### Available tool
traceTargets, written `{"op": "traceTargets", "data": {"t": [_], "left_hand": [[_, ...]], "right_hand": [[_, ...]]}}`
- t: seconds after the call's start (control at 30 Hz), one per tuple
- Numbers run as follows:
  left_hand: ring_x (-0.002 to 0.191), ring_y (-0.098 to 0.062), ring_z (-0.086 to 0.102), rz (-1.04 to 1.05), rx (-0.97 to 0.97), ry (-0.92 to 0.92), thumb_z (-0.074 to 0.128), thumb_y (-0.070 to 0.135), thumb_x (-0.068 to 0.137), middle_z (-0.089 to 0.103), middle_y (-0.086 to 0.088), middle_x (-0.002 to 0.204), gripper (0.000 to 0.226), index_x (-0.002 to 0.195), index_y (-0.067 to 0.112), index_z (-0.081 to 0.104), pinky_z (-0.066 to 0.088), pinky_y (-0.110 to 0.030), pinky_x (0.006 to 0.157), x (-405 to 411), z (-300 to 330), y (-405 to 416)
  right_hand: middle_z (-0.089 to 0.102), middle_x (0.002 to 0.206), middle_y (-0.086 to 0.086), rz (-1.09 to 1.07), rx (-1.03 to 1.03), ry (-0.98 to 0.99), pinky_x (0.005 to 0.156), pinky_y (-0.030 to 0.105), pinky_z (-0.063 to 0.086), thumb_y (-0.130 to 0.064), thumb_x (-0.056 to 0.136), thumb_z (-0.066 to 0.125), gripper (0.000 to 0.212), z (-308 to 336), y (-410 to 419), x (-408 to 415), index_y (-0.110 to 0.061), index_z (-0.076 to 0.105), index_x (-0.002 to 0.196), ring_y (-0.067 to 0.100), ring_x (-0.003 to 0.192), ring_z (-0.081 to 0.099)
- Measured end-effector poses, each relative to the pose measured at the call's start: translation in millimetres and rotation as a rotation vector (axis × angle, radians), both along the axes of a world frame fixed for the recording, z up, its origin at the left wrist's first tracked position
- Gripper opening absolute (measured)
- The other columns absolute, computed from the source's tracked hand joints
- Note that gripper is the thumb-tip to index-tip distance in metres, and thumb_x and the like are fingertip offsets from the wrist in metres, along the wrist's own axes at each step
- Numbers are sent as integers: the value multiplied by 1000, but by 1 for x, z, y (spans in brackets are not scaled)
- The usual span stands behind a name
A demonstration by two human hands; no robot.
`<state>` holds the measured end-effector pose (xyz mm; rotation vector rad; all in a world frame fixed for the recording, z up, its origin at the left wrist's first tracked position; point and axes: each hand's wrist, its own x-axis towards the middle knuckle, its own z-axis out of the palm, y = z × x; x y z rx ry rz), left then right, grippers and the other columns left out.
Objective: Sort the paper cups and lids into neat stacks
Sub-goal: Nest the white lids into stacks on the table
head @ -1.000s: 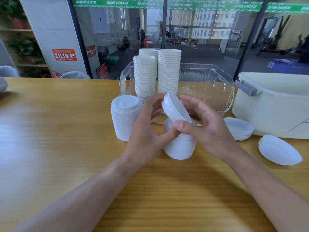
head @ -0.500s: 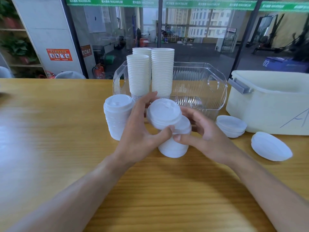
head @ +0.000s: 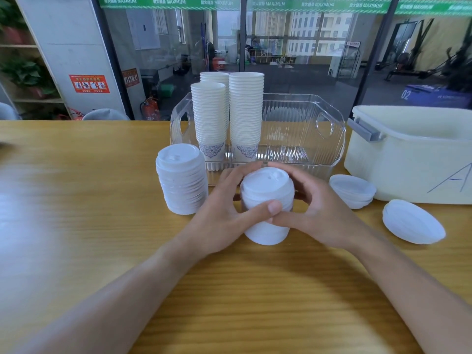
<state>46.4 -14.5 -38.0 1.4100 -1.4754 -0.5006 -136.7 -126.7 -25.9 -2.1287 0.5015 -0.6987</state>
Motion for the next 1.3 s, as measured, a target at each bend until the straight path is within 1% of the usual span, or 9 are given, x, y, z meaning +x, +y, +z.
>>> {"op": "traceTargets", "data": {"t": [0.17,0.27,0.33,0.43,0.57,0.73,0.97,1.1,1.3], "left_hand": [[123,-10,63,2,-56,188,72,44,78,69,9,128,63,135,22,56,50,-33,106,6,5,-1],[133,-9,56,-65,-14,250,58,31,85,66,5,139,57,139,16,60,43,-34,116,9,8,0],[140,-4,48,-54,14,219,54,45,89,58,9,146,56,142,29,60,35,-36,121,7,7,-1],[131,2,53,35,12,107,61,67,83,57,15,139,54,135,52,56,42,-30,113,0,6,-2],[117,-5,67,121,-73,270,76,54,79,72,11,120,58,131,31,60,52,-29,100,2,5,-4],[122,-20,68,106,-65,545,75,54,75,73,-8,126,70,130,14,62,53,-42,108,7,10,-3],[124,-17,66,-64,12,487,84,24,73,72,-1,130,70,136,13,57,52,-28,100,13,8,-4],[131,-14,60,-173,77,457,72,28,68,67,5,139,75,141,18,55,48,-32,110,14,7,-3],[126,-10,62,-8,62,283,84,49,65,68,9,132,81,138,29,54,50,-38,111,7,2,-4]], "right_hand": [[66,136,-15,20,13,5,112,45,46,-46,69,90,84,2,0,0,-40,52,144,9,130,59],[67,134,-15,25,22,0,112,46,47,-46,70,89,78,3,0,0,-39,56,140,10,128,61],[67,133,-17,-1,16,-7,110,44,48,-51,68,89,78,3,2,0,-39,57,138,7,126,61],[66,131,-20,-36,-12,-7,109,41,49,-55,67,89,78,1,6,1,-40,56,136,4,125,61],[62,136,-22,-50,-4,24,111,41,47,-64,63,89,90,0,3,1,-43,51,142,2,129,57],[61,133,-28,-53,38,151,113,38,46,-75,51,88,109,1,-1,-2,-44,46,146,-5,126,57],[71,127,-16,43,82,132,109,46,49,-40,74,89,66,6,0,-3,-38,61,134,7,121,65],[70,127,-17,50,87,149,108,45,50,-38,75,87,65,8,-1,-3,-38,60,134,6,120,65],[70,125,-19,-14,147,131,105,40,54,-53,63,95,80,4,-1,-1,-38,57,132,0,117,65]]}}
